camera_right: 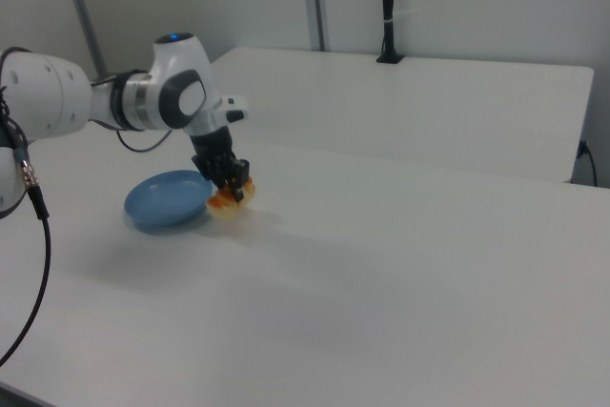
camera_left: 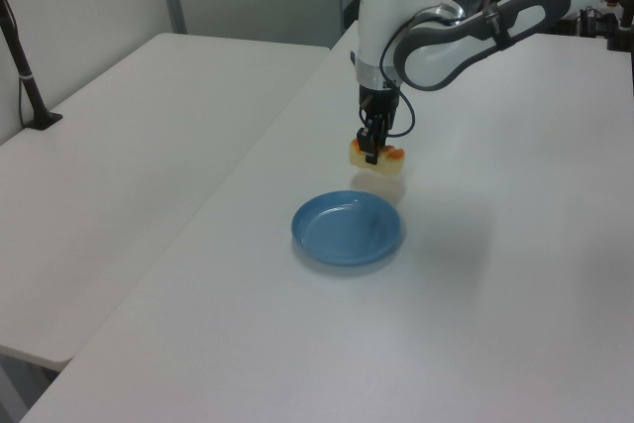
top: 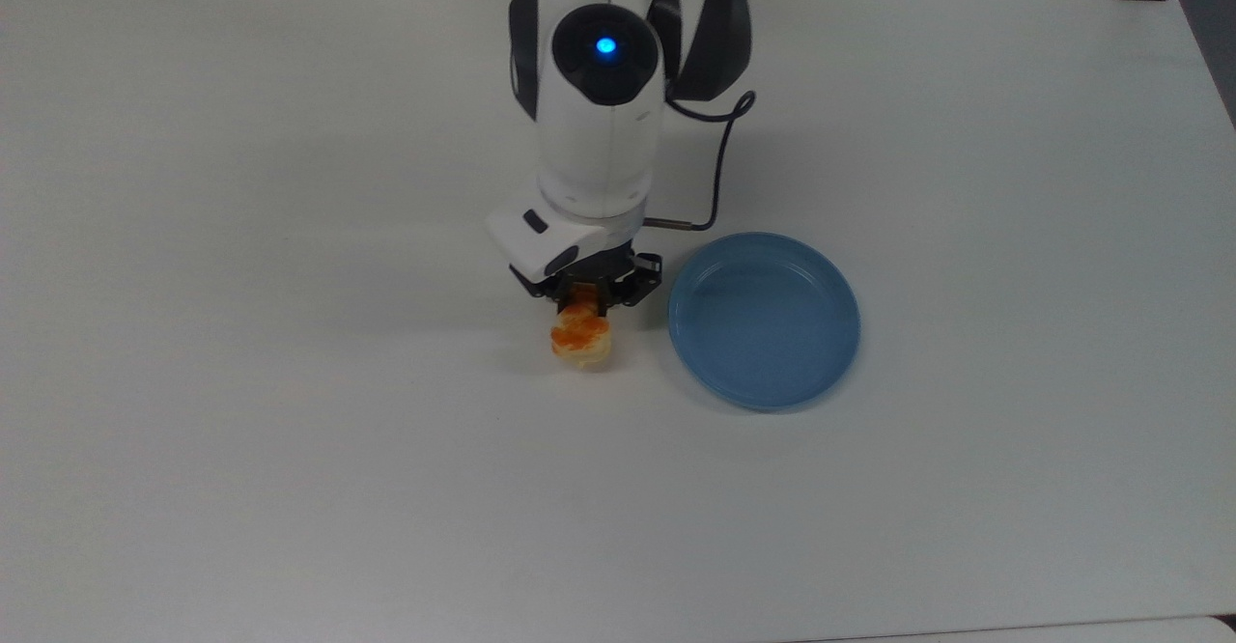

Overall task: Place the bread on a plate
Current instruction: 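Lift the bread roll and carry it over the blue plate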

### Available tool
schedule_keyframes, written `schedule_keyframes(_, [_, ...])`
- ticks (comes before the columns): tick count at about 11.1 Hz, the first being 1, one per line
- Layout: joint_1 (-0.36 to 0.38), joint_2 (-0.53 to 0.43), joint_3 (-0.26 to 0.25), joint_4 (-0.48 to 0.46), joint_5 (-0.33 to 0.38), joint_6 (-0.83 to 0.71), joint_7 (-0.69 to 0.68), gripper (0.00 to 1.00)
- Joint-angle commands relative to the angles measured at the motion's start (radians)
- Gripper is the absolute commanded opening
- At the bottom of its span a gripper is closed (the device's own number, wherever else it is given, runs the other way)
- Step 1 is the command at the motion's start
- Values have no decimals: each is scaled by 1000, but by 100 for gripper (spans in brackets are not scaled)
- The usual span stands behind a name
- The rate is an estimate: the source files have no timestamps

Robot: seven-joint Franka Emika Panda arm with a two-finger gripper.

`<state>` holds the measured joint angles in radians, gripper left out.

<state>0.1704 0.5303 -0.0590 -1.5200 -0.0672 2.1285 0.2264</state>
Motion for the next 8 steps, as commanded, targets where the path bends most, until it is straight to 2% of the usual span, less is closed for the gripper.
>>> schedule_keyframes(1, [78,-19,-4,58,30,-107,92,39])
schedule_keyframes(3, [129,-9,-4,96,33,-111,102,40])
schedule_keyframes(4, [141,-7,-1,98,33,-113,93,45])
schedule_keyframes(7, [164,31,31,101,29,-101,19,48])
schedule_keyframes(8, [166,52,33,110,29,-93,21,53])
